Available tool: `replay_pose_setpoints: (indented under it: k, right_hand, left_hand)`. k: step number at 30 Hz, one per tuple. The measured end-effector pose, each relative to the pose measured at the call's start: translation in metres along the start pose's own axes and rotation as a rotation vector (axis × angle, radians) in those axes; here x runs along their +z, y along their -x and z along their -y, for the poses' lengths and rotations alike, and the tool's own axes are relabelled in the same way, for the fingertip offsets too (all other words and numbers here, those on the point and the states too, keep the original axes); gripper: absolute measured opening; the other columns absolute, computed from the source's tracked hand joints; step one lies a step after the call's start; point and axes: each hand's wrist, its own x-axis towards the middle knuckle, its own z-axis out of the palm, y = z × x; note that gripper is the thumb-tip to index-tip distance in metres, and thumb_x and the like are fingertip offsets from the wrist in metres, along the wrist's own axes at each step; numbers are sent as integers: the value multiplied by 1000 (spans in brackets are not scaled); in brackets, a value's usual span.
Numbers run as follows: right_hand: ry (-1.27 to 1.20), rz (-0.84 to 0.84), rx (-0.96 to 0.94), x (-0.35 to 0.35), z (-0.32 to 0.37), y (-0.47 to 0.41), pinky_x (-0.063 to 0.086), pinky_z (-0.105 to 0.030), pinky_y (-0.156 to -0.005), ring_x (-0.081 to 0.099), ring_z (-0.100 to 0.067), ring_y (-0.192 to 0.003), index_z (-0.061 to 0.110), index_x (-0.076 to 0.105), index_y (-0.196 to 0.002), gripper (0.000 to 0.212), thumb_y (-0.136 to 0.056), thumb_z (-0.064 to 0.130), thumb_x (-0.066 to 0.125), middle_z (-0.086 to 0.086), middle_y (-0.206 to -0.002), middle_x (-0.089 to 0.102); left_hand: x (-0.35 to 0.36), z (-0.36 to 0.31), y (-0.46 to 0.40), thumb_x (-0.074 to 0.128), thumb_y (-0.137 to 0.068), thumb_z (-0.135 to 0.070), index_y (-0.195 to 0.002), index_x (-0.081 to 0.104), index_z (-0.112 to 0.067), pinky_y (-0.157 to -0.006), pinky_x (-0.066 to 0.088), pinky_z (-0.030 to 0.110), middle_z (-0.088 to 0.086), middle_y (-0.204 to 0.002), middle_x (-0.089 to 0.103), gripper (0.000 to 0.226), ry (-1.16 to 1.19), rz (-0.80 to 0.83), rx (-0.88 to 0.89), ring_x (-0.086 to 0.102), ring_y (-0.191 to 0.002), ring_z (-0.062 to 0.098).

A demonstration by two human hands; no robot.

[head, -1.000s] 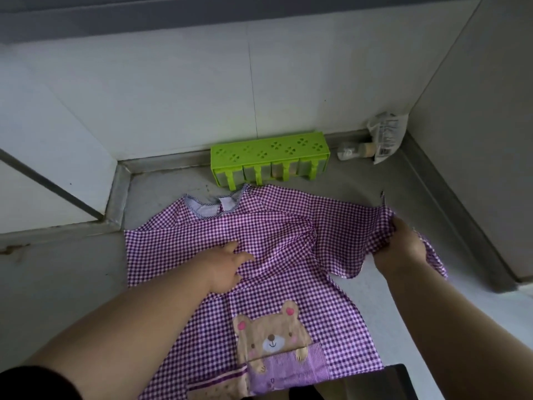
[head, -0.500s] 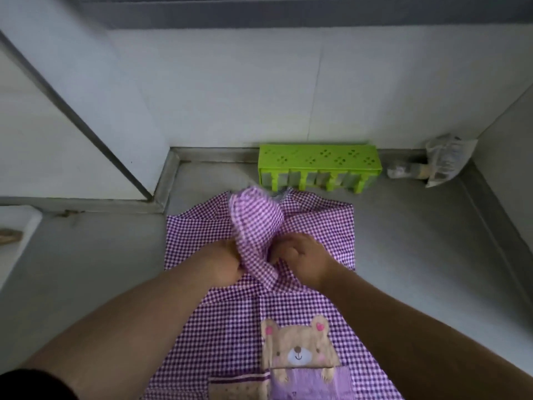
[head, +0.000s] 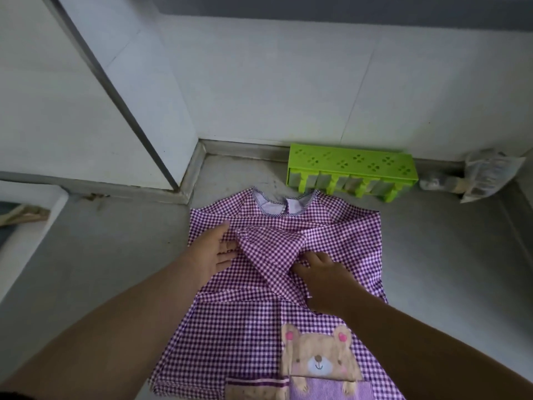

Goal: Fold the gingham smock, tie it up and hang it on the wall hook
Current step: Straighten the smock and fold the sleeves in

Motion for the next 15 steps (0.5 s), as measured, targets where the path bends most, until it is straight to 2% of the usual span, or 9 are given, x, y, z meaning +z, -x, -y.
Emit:
replay_pose_setpoints:
  k: [2, 6, 7, 10, 12, 15]
  right_hand:
    - [36, 3, -5, -2, 2, 0, 51, -53, -102, 39, -34, -140, 35, 32, -146, 84, -76, 48, 76, -6, -156, 32]
    - [59, 51, -2, -11, 7, -6, 53, -56, -97, 40, -37, -138, 39, 12, -156, 102, -80, 46, 80, -12, -161, 24]
    - [74, 57, -7, -13, 10, -8, 53, -55, -96, 41, -37, -137, 41, 5, -157, 106, -81, 44, 79, -13, -162, 23]
    - [97, 90, -17, -14, 16, -16, 52, -54, -98, 43, -38, -136, 46, -6, -157, 110, -86, 37, 77, -16, -163, 20]
    - [98, 127, -6, -17, 20, -20, 52, -55, -99, 44, -40, -136, 46, -2, -158, 105, -89, 31, 75, -19, -164, 17]
    - [103, 181, 17, -22, 28, -25, 52, -56, -99, 45, -44, -134, 43, 9, -160, 83, -98, 26, 62, -21, -163, 16]
  left_hand:
    - [12, -2, 2, 67, -101, -43, -144, 55, -17, -107, 52, 50, 8, -123, 69, 51, -104, -10, -35, 67, -114, 29]
    - [27, -3, -3, 68, -94, -60, -149, 53, -22, -102, 55, 48, 8, -144, 60, 69, -163, 48, -74, 64, -120, 29]
    - [29, -4, -5, 68, -93, -62, -148, 55, -22, -104, 54, 47, 7, -144, 63, 70, -178, 78, -74, 65, -120, 28]
    - [40, -6, -7, 72, -89, -62, -136, 65, -23, -110, 51, 49, 4, -124, 76, 61, -249, 136, -50, 70, -114, 26]
    - [47, -3, -8, 73, -90, -58, -130, 69, -22, -107, 53, 48, 4, -120, 77, 54, -256, 152, -78, 71, -112, 26]
    - [51, 3, -8, 70, -92, -51, -137, 63, -41, -95, 58, 44, 0, -134, 67, 46, -337, 168, -33, 65, -116, 24]
